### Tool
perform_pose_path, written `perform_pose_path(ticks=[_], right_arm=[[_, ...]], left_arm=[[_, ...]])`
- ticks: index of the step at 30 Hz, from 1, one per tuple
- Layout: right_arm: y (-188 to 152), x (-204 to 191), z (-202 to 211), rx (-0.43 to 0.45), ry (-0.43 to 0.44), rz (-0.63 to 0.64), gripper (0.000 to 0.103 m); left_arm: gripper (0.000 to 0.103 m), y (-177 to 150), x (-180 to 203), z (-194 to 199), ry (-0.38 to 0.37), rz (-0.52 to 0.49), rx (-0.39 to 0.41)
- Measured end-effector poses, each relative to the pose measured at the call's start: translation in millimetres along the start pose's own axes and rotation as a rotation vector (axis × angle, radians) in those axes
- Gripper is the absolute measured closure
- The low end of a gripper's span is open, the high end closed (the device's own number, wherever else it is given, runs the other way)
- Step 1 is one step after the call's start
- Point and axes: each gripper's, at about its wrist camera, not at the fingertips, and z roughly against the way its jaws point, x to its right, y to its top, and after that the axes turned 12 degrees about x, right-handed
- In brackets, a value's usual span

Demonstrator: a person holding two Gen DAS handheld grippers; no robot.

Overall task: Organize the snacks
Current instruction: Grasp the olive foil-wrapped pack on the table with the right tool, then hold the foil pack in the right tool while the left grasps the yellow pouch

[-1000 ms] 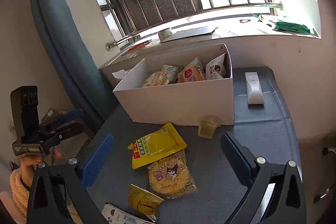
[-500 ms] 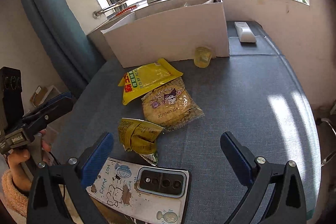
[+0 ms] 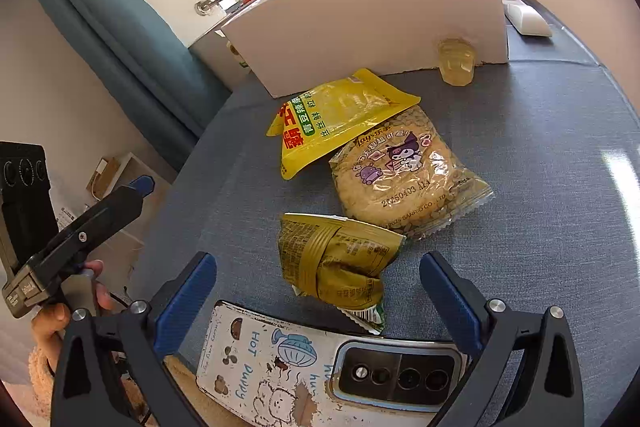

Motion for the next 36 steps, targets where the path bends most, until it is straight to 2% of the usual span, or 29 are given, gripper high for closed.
perform_pose_path(ticks=[5,7,8,9,13,19,24,29,32,34,36], right_arm=[[3.5,3.5,-5.6,-0.016,0.003,-0.015,0.000],[5.0,3.7,-7.1,-0.016,0.014,-0.012,0.005],[6.6,3.8,-9.1,-0.017,-0.005,-0.001,0.026],[6.6,2.6,-10.3,-0.027,-0.022,0.012,0.052],[1.7,1.7,-8.9,-0.017,0.016,0.010,0.053],[4.7,7.9,18.7,0.063,0.036,-0.010,0.055],[9.7,20.9,40.0,0.120,0.026,-0.064,0.055],[8.1,33.3,46.4,0.139,0.030,-0.119,0.055],[6.2,39.8,49.7,0.142,0.030,-0.139,0.055],[6.0,41.5,51.2,0.148,0.033,-0.146,0.055],[5.7,43.3,52.5,0.150,0.038,-0.148,0.055]], left_arm=[[0.000,-1.1,-1.5,-0.3,0.007,0.005,0.000],[0.000,-2.4,-2.6,-3.2,0.011,0.009,-0.010],[0.000,-3.1,-3.3,-4.1,0.014,0.014,-0.015],[0.000,-3.5,-4.0,-4.6,0.016,0.018,-0.016],[0.000,-3.1,-5.0,-5.0,0.019,0.020,-0.016],[0.000,3.3,-1.8,-14.2,0.018,-0.001,-0.028],[0.000,15.3,17.8,-40.4,0.004,-0.082,-0.071],[0.000,28.6,46.3,-78.2,-0.036,-0.228,-0.121],[0.000,30.9,51.5,-110.9,0.008,-0.302,-0.182],[0.000,31.4,46.9,-131.2,-0.001,-0.289,-0.221],[0.000,30.3,36.4,-151.5,-0.018,-0.215,-0.274]])
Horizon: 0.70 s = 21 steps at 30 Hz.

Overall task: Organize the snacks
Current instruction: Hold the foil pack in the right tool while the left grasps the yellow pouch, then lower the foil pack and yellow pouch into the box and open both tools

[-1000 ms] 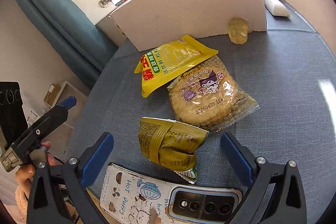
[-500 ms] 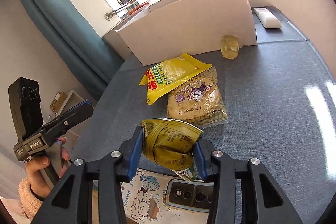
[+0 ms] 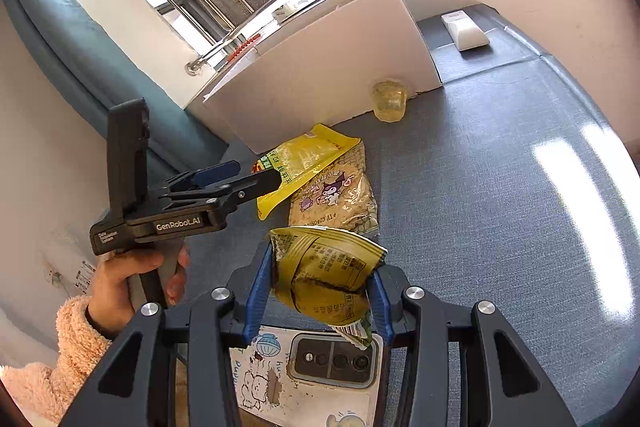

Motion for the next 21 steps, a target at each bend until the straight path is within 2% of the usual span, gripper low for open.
perform_pose_path(ticks=[2,4,5,6,7,10,13,19,21], right_arm=[[0.1,1.3,0.8,0.001,-0.001,-0.004,0.055],[0.0,2.1,1.2,0.000,0.003,-0.006,0.055],[-0.1,2.2,0.9,-0.001,0.003,-0.005,0.055],[-0.6,2.3,1.0,-0.003,0.002,-0.004,0.055],[-0.9,2.6,0.5,-0.004,0.002,-0.005,0.055],[-1.9,3.7,-2.5,-0.011,0.004,-0.011,0.055],[-2.2,2.3,-3.7,-0.015,0.003,-0.004,0.055],[2.7,-1.0,-6.6,-0.010,0.003,0.005,0.055],[9.2,-3.7,-9.6,-0.010,0.009,0.008,0.055]], left_arm=[[0.001,-0.7,-10.2,-16.7,-0.016,0.061,-0.048],[0.014,-2.3,-17.1,-23.5,-0.025,0.097,-0.048],[0.030,-2.3,-16.3,-22.6,-0.049,0.097,-0.045],[0.064,-2.5,-14.8,-21.4,-0.051,0.090,-0.045],[0.069,-4.0,-13.5,-19.4,-0.053,0.091,-0.044],[0.073,-9.6,-6.2,-9.3,-0.041,0.055,-0.025],[0.076,-12.0,-9.3,12.4,-0.057,0.087,0.038],[0.077,-2.8,-22.6,76.0,-0.051,0.130,0.211],[0.077,4.8,-22.7,98.5,-0.012,0.104,0.283]])
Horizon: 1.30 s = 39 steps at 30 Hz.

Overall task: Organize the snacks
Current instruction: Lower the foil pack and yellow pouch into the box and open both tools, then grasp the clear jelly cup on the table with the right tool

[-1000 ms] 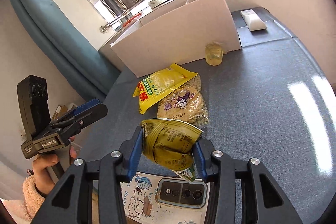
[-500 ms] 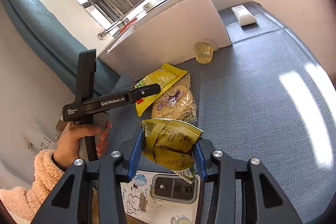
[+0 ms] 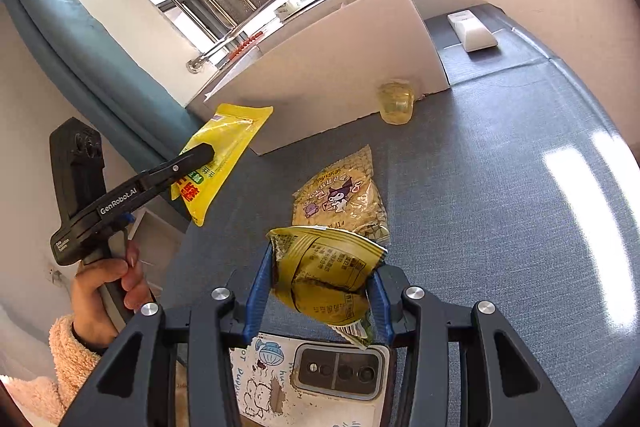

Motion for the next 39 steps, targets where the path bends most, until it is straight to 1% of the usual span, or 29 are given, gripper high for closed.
perform_pose_path(ticks=[1,4,7,9,12,14,17,19,20,21,22,23,24,26,28,30,32,36,39], right_arm=[[5.2,-1.9,-1.4,0.003,0.001,0.005,0.055],[29.5,-11.6,-4.8,0.029,0.023,0.025,0.055],[66.4,-28.2,-7.5,0.075,0.055,0.063,0.055],[94.3,-40.1,-12.2,0.109,0.055,0.093,0.055],[136.4,-43.5,-31.5,0.132,0.059,0.107,0.055],[162.8,-43.4,-48.4,0.138,0.046,0.112,0.055],[194.5,-42.4,-75.4,0.145,0.009,0.135,0.055],[210.3,-39.7,-94.2,0.129,0.010,0.118,0.054],[216.3,-40.0,-103.6,0.109,0.009,0.114,0.053],[221.1,-40.2,-110.9,0.100,-0.011,0.114,0.047],[225.9,-39.2,-115.8,0.096,-0.038,0.114,0.034],[228.3,-37.8,-120.7,0.083,-0.060,0.105,0.001],[229.7,-34.9,-121.4,0.085,-0.070,0.081,0.000],[228.3,-31.1,-114.2,0.106,-0.046,0.048,0.000],[224.8,-32.4,-106.0,0.126,-0.059,0.094,0.000],[221.2,-36.3,-97.9,0.150,-0.092,0.154,0.000],[217.1,-38.6,-90.4,0.175,-0.104,0.176,0.000],[204.2,-45.0,-79.1,0.181,-0.093,0.205,0.000],[186.0,-49.7,-63.2,0.189,-0.063,0.232,0.000]], left_arm=[[0.077,7.8,-1.6,7.9,-0.002,-0.007,0.019],[0.077,33.7,-10.1,18.8,-0.008,0.026,0.088],[0.077,62.2,-19.8,17.3,-0.001,0.045,0.146],[0.077,82.8,-24.7,7.5,0.004,0.061,0.191],[0.077,108.1,-39.3,-18.0,0.014,0.111,0.201],[0.077,119.5,-52.0,-43.3,0.026,0.157,0.188],[0.077,129.9,-69.4,-77.1,0.066,0.181,0.159],[0.076,133.1,-76.1,-95.1,0.058,0.191,0.123],[0.073,134.7,-79.8,-104.4,0.042,0.208,0.107],[0.051,136.4,-80.7,-112.8,0.027,0.215,0.085],[0.008,137.4,-82.0,-120.2,0.038,0.216,0.055],[0.002,136.9,-81.8,-123.2,0.056,0.210,0.044],[0.000,136.4,-79.9,-123.3,0.058,0.195,0.043],[0.000,134.2,-75.1,-116.6,0.055,0.160,0.043],[0.000,132.2,-71.1,-105.2,0.055,0.126,0.063],[0.000,132.6,-70.1,-94.9,0.059,0.115,0.071],[0.000,134.1,-68.4,-83.3,0.057,0.111,0.081],[0.000,132.0,-61.5,-52.7,0.070,0.090,0.121],[0.000,116.1,-56.2,-26.5,0.041,0.115,0.131]])
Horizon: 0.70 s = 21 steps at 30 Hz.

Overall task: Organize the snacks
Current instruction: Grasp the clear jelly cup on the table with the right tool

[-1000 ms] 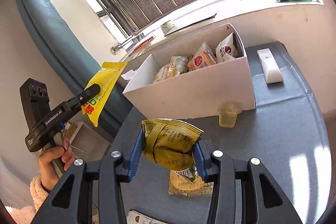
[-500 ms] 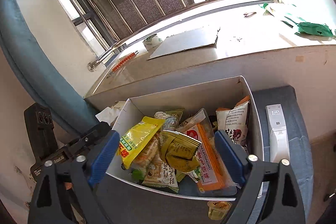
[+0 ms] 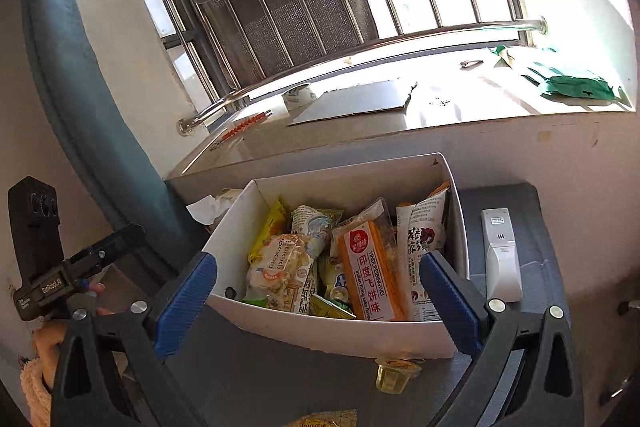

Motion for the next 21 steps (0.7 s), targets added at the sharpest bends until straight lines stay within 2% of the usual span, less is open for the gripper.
perform_pose_path(ticks=[8,12,17,21], right_arm=[[-55.3,-7.4,59.5,-0.001,0.003,0.039,0.000],[-92.9,1.0,83.7,-0.021,-0.049,0.032,0.000],[-134.9,18.6,97.6,-0.069,-0.086,-0.041,0.000],[-149.6,30.9,90.2,-0.119,-0.097,-0.076,0.000]], left_arm=[[0.000,-63.4,15.1,59.2,0.008,-0.032,-0.018],[0.000,-95.1,20.7,79.8,0.022,-0.017,-0.025],[0.000,-134.4,28.9,88.3,0.023,0.023,-0.071],[0.000,-159.7,39.1,83.1,0.001,0.017,-0.130]])
